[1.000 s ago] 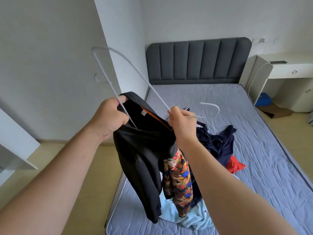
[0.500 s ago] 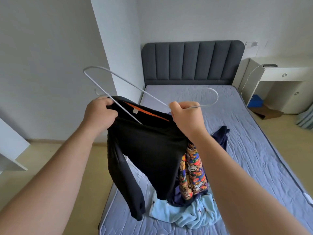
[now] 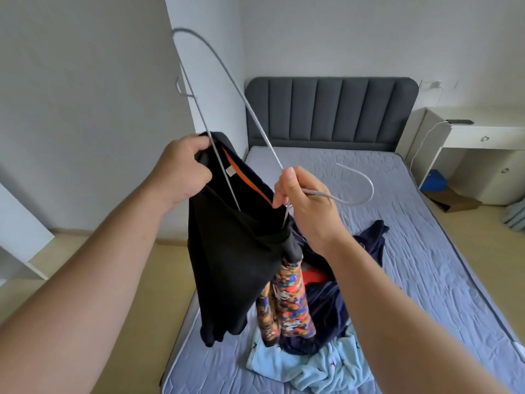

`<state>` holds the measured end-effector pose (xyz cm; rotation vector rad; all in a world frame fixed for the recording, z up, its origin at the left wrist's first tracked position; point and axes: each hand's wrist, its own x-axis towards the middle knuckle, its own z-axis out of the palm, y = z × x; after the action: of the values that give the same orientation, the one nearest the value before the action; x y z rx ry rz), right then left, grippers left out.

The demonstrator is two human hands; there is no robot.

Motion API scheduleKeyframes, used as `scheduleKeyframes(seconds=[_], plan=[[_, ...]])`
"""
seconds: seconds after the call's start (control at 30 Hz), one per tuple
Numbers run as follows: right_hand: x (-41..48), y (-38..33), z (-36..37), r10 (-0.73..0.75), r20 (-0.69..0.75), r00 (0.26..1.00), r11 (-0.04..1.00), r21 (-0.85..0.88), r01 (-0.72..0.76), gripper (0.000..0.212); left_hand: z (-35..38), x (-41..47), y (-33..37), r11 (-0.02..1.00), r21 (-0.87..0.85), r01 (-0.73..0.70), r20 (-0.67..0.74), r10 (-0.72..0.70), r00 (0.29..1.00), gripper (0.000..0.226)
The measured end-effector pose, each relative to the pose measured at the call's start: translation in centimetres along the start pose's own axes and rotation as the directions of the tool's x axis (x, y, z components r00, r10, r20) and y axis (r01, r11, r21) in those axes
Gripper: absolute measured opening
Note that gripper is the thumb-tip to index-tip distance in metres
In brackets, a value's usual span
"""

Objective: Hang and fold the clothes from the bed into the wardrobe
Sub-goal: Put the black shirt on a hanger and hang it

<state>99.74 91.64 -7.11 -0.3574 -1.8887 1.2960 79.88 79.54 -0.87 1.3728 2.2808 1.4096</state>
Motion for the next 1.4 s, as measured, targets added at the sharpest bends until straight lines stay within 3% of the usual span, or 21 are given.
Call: scheduleKeyframes(seconds=[0.13,0.2,0.3,0.5,0.6,0.7,0.77,0.8,0.87,0.9,0.97,1.03,1.1,1.17,1.23,1.33,1.4], plan=[[-0.8,-0.5,2.4,-0.058,-0.026,0.998,0.998,0.012,0.058,0.042,-0.4,0.2,1.9,0.946,-0.313,0.079,0.018,-0.077,0.997,0.069],[-1.2,0.1,3.5,-0.066,0.047,0.997,0.988,-0.140,0.072,0.039,0.0,0.1,2.4,0.908,-0.407,0.098,0.011,-0.103,0.995,0.068],[-1.7,2.1,3.6,-0.082,0.157,0.984,0.929,-0.344,0.132,0.044,0.4,0.1,2.8,0.905,-0.409,0.114,0.008,-0.121,0.993,0.065],[-0.9,3.0,2.5,-0.227,0.300,0.927,0.821,-0.454,0.348,0.033,-0.6,0.5,2.8,0.991,-0.122,0.055,-0.099,-0.067,0.993,0.050],[-1.1,3.1,2.3,-0.253,0.217,0.943,0.706,-0.625,0.333,0.046,-1.8,0.9,2.7,0.997,0.078,-0.026,-0.132,0.036,0.991,0.058],[-1.1,2.8,1.7,-0.199,0.159,0.967,0.511,-0.825,0.241,0.061,-2.6,0.9,2.5,0.909,0.378,-0.174,-0.054,0.210,0.976,0.066],[-0.6,2.5,1.4,-0.194,0.089,0.977,0.397,-0.903,0.161,0.057,-2.7,1.0,1.7,0.856,0.493,-0.155,0.010,0.173,0.985,0.074],[-0.2,2.2,1.2,-0.178,0.014,0.984,0.398,-0.913,0.085,0.056,-2.6,1.0,1.1,0.846,0.522,-0.112,0.031,0.112,0.993,0.078],[0.7,1.5,0.9,-0.117,-0.154,0.981,0.552,-0.831,-0.065,0.057,-2.1,0.8,-0.1,0.840,0.542,-0.034,0.038,0.016,0.999,0.082],[1.3,1.5,0.6,-0.070,-0.129,0.989,0.584,-0.809,-0.064,0.055,-1.7,0.7,-0.6,0.841,0.541,-0.016,0.034,-0.003,0.999,0.082],[2.0,1.6,0.0,0.107,0.231,0.967,0.536,-0.833,0.139,0.046,-0.9,0.3,-1.3,0.837,0.548,-0.014,0.050,-0.016,0.999,0.082],[2.2,1.4,-1.0,0.315,0.354,0.881,0.644,-0.761,0.075,0.032,-0.2,-0.1,-1.9,0.834,0.552,-0.019,0.088,-0.036,0.995,0.082],[2.2,1.1,-2.2,0.240,0.237,0.941,0.794,-0.607,-0.050,0.030,0.2,-0.2,-2.6,0.845,0.535,-0.005,0.114,-0.067,0.991,0.082],[2.6,1.1,-3.0,0.109,0.110,0.988,0.887,-0.459,-0.047,0.031,0.3,0.1,-3.1,0.837,0.548,0.008,0.175,-0.124,0.977,0.083],[3.0,0.5,-3.5,0.099,0.118,0.988,0.860,-0.509,-0.026,0.039,0.5,0.6,-3.2,0.812,0.583,0.024,0.248,-0.206,0.946,0.085],[3.4,-0.1,-4.4,0.230,0.242,0.943,0.591,-0.804,0.062,0.047,1.6,1.2,-3.2,0.804,0.595,-0.028,0.301,-0.191,0.934,0.067],[3.2,0.0,-5.4,0.275,0.253,0.928,0.506,-0.858,0.084,0.052,2.3,1.2,-3.8,0.845,0.534,-0.028,0.253,-0.128,0.959,0.052]])
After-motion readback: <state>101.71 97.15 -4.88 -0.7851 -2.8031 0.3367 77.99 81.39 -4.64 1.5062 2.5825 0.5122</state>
